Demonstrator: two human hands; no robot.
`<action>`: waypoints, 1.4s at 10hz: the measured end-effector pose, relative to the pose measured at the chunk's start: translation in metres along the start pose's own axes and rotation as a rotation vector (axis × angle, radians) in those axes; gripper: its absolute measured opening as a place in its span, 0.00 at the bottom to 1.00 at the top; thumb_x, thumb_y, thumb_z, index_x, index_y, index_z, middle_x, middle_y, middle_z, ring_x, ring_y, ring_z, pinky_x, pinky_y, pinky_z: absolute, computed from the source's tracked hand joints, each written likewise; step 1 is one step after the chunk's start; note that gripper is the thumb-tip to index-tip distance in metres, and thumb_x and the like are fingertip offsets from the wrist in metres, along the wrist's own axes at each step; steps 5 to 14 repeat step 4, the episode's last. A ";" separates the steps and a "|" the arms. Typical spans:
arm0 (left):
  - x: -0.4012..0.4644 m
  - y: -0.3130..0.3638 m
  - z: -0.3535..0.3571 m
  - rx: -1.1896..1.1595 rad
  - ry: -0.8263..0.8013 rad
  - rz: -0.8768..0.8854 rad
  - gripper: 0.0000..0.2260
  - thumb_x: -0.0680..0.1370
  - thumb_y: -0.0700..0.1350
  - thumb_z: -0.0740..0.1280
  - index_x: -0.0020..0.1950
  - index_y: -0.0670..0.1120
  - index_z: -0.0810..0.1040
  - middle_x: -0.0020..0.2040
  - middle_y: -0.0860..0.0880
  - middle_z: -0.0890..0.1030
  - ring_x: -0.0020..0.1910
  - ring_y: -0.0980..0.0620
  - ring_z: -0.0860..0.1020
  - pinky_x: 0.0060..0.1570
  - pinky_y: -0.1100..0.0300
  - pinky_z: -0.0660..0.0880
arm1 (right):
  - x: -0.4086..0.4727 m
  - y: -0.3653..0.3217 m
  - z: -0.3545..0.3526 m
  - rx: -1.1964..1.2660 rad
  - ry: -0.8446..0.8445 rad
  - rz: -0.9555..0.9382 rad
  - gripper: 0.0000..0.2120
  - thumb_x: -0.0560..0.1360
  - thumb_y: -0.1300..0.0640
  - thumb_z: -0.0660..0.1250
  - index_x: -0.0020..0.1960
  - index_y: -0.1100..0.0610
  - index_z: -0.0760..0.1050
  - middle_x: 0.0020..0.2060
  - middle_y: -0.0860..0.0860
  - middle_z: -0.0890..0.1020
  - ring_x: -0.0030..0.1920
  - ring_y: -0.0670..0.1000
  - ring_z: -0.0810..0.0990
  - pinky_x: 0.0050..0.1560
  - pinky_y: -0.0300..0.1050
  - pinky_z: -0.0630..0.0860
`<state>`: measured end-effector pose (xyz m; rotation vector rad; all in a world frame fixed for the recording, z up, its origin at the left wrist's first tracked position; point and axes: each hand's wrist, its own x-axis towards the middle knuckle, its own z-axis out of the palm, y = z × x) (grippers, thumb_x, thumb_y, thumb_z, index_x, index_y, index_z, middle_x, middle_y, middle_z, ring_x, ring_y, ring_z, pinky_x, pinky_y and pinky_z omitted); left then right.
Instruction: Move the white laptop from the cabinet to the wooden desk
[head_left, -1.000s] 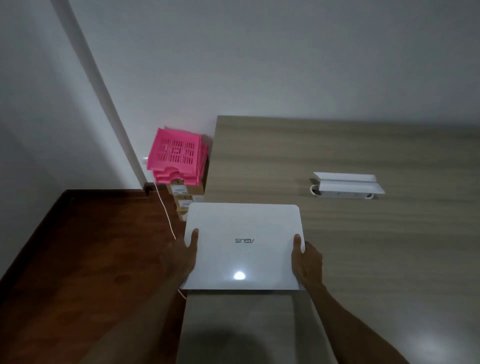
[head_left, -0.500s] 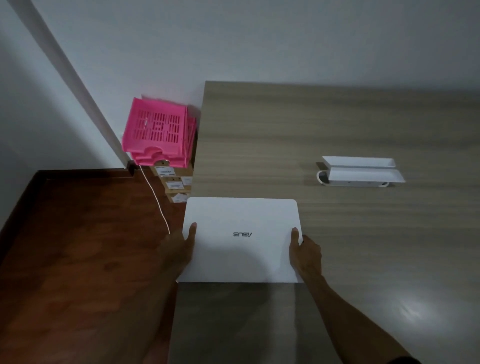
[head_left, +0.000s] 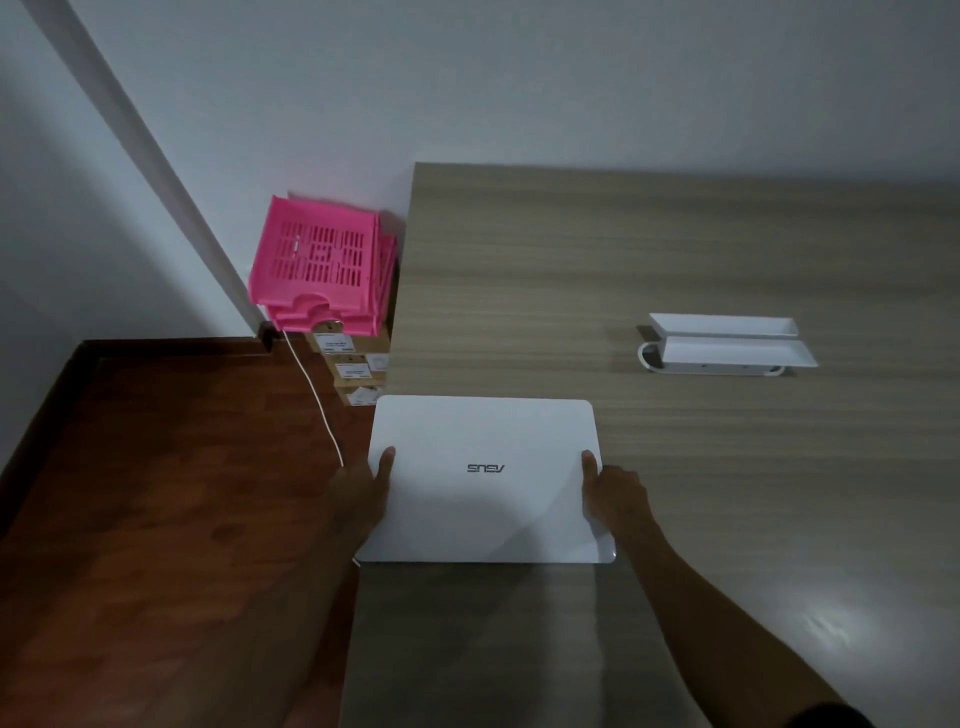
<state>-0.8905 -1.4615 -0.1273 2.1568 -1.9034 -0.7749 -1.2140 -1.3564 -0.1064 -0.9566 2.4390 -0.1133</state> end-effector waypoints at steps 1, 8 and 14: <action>-0.002 0.001 -0.002 -0.023 -0.025 -0.004 0.30 0.79 0.65 0.52 0.59 0.40 0.75 0.55 0.38 0.81 0.55 0.37 0.78 0.57 0.46 0.72 | -0.001 -0.005 -0.008 -0.025 -0.061 0.043 0.36 0.83 0.38 0.44 0.63 0.65 0.78 0.61 0.65 0.80 0.63 0.63 0.78 0.65 0.54 0.72; -0.049 -0.015 -0.034 0.107 -0.080 0.177 0.35 0.78 0.66 0.55 0.76 0.44 0.59 0.74 0.41 0.67 0.70 0.41 0.69 0.70 0.45 0.66 | -0.066 0.005 -0.018 0.167 0.123 -0.314 0.22 0.81 0.51 0.62 0.72 0.58 0.68 0.68 0.57 0.73 0.69 0.60 0.71 0.67 0.54 0.69; -0.049 -0.015 -0.034 0.107 -0.080 0.177 0.35 0.78 0.66 0.55 0.76 0.44 0.59 0.74 0.41 0.67 0.70 0.41 0.69 0.70 0.45 0.66 | -0.066 0.005 -0.018 0.167 0.123 -0.314 0.22 0.81 0.51 0.62 0.72 0.58 0.68 0.68 0.57 0.73 0.69 0.60 0.71 0.67 0.54 0.69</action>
